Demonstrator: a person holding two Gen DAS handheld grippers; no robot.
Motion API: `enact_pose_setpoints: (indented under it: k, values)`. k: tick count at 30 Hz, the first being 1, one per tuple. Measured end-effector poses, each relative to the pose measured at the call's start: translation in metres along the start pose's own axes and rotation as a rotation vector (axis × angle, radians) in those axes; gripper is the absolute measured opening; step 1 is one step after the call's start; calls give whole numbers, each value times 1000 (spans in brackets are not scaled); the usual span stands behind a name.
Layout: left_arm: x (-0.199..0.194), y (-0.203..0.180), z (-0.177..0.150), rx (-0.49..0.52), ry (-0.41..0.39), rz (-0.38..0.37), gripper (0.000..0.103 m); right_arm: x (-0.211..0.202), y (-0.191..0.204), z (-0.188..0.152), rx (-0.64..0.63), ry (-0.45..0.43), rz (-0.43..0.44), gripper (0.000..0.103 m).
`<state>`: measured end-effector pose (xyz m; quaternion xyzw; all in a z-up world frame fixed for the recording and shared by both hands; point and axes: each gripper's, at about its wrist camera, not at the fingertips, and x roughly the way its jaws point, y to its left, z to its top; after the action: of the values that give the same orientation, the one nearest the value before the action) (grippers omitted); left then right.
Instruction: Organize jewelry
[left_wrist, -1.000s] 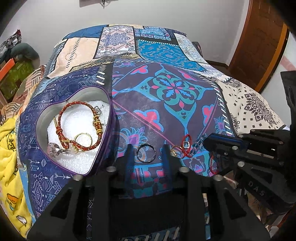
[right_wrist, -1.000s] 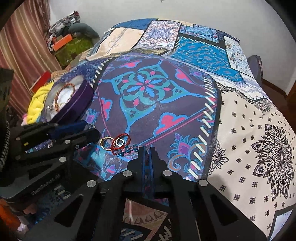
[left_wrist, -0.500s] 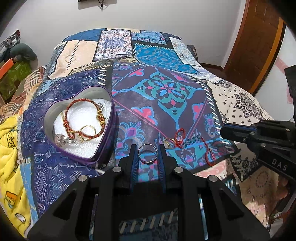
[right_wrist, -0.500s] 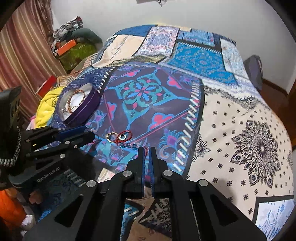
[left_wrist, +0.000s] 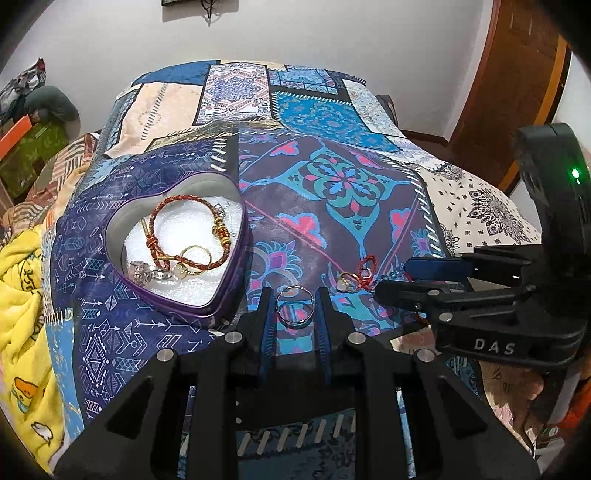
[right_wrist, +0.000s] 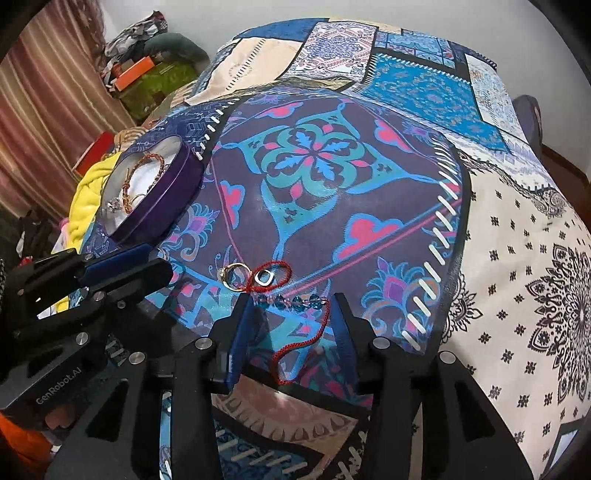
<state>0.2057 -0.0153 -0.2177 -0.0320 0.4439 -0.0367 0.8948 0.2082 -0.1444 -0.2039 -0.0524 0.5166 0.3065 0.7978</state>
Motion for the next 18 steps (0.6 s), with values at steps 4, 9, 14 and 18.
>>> enact_pose_setpoints:
  k: [4,9,14,18]
  values:
    - [3,2,-2,-16,8,-9,21,1,-4,0,16,-9,13,38]
    - [1,0,-2,-11,0,-14,21,2,2,-2,-22,-26,-51,22]
    - [-4,1,-4,-17,-3,-16,21,0,-1,-2,-9,-22,-52,7]
    - [-12,3,-4,-14,-15,-13,21,-5,-2,-5,20,-13,-37,7]
